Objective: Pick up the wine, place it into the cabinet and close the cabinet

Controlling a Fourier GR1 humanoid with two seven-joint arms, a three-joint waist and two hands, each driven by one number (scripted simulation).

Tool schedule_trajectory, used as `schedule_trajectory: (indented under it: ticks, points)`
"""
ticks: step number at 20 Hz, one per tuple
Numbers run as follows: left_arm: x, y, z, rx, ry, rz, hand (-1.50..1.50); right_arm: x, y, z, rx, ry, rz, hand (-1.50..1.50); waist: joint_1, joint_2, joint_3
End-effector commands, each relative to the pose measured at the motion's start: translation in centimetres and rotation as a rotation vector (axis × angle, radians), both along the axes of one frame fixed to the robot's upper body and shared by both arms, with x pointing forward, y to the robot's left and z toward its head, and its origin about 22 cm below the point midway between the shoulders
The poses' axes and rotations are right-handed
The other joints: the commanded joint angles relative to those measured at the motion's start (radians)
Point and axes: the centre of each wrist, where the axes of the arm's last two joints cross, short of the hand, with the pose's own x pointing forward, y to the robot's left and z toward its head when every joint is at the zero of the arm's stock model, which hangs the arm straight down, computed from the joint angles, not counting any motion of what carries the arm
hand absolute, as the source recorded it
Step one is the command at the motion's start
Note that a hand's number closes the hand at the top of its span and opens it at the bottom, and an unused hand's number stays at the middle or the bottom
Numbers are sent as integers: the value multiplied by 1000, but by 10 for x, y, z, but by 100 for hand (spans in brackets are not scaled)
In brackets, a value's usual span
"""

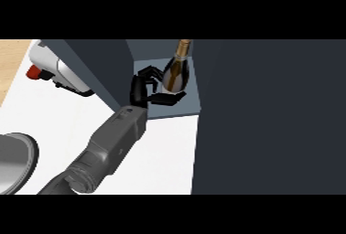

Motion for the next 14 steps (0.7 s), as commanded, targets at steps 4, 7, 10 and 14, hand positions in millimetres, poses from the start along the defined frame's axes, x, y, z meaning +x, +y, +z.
schedule_trajectory:
  ticks: [4, 7, 10, 14]
  points:
    - [11, -2, 15, 6, -32, 23, 150, 4, -5, 2, -1, -11, 2, -150, -9, 5, 1]
    - [18, -4, 25, -10, -26, 2, 150, -7, 5, 7, 4, -19, -23, -150, -3, 2, 0]
    - [24, -9, 38, 0, -17, 9, 150, -3, 5, -1, -4, 4, 2, -150, -13, 5, 1]
    - [31, 4, 44, 43, -40, 15, 150, -1, 4, 2, 22, -3, 3, -150, 0, 6, 1]
